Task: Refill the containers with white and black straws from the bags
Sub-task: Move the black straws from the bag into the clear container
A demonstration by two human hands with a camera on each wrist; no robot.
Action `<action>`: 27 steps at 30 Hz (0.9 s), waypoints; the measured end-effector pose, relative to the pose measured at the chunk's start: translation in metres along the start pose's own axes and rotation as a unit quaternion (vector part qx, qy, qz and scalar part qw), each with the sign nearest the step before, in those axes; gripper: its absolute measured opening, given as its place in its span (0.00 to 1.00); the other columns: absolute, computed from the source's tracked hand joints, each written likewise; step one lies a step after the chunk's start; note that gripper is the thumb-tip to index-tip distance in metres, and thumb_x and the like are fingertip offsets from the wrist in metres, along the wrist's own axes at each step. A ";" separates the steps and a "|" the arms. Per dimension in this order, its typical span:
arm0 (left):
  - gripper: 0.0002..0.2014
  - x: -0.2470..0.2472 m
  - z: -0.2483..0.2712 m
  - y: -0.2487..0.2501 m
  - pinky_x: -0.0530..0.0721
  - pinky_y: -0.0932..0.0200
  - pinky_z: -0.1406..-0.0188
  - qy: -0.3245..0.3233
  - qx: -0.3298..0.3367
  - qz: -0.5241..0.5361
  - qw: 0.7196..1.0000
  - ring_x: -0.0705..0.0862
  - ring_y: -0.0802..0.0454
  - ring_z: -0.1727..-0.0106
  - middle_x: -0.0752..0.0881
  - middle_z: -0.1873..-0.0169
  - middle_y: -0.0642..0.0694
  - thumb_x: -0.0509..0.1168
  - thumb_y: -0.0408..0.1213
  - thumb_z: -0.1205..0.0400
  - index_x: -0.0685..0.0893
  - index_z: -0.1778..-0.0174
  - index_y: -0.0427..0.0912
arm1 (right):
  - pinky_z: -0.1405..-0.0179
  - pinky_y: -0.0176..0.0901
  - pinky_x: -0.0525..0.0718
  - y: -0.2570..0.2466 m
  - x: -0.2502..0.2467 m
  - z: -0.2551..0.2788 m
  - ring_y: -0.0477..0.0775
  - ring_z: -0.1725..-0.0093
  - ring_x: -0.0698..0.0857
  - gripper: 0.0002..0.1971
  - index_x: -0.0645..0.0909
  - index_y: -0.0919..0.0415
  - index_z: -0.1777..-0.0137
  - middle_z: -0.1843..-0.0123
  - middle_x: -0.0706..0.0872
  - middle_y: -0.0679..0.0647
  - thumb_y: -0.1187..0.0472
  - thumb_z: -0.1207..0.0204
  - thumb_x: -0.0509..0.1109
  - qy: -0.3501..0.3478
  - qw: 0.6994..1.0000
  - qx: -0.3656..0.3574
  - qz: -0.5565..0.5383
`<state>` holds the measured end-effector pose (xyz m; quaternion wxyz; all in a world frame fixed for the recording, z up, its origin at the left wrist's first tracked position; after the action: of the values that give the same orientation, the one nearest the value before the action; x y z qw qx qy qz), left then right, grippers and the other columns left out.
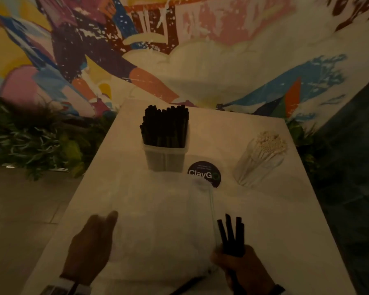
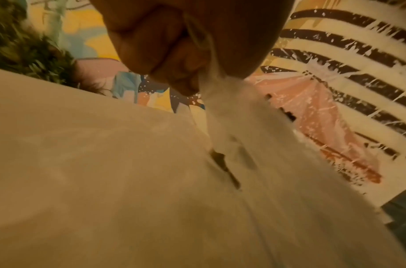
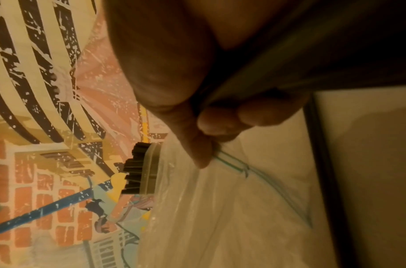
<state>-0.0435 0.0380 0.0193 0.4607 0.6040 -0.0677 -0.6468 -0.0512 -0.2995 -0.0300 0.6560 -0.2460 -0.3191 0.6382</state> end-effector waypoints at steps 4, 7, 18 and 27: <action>0.18 -0.016 -0.015 -0.027 0.78 0.47 0.59 0.019 -0.034 -0.017 0.999 0.83 0.37 0.62 0.83 0.71 0.43 0.59 0.58 0.21 0.74 0.59 0.45 | 0.72 0.42 0.79 -0.002 0.001 0.008 0.67 0.51 0.89 0.05 0.85 0.69 0.66 0.59 0.88 0.54 0.71 0.36 0.80 0.006 0.995 -0.009 0.103; 0.24 -0.004 -0.033 -0.059 0.82 0.47 0.55 -0.060 -0.069 -0.118 0.989 0.84 0.39 0.60 0.86 0.66 0.43 0.53 0.70 0.26 0.72 0.58 0.50 | 0.61 0.42 0.81 -0.003 0.025 0.014 0.47 0.60 0.89 0.33 0.80 0.66 0.38 0.47 0.86 0.73 0.41 0.37 0.75 0.041 0.979 -0.036 0.196; 0.44 -0.062 -0.065 0.082 0.83 0.45 0.48 0.020 0.207 -0.009 0.978 0.79 0.49 0.43 0.79 0.36 0.45 0.69 0.71 0.38 0.75 0.31 0.48 | 0.68 0.45 0.82 -0.199 0.003 0.067 0.47 0.78 0.81 0.11 0.80 0.65 0.71 0.80 0.83 0.53 0.65 0.29 0.75 0.223 0.902 -0.364 0.061; 0.60 0.028 -0.130 0.178 0.73 0.50 0.29 -0.138 0.214 0.222 0.941 0.70 0.52 0.27 0.69 0.27 0.54 0.86 0.42 0.47 0.58 0.21 0.46 | 0.66 0.39 0.84 -0.323 0.112 0.034 0.46 0.72 0.81 0.08 0.79 0.60 0.61 0.73 0.81 0.50 0.71 0.22 0.67 0.064 0.811 -0.561 -0.154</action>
<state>0.1620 -0.0212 0.0797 0.4387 0.5624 -0.4000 -0.5755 0.1415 -0.2116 0.2406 0.5126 -0.5594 -0.6126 0.2214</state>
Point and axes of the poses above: each hand's wrist, its own z-axis away from the middle knuckle, its own x-axis out of the palm, y = z × x, the point moved 7 cm from there along -z, towards the middle knuckle
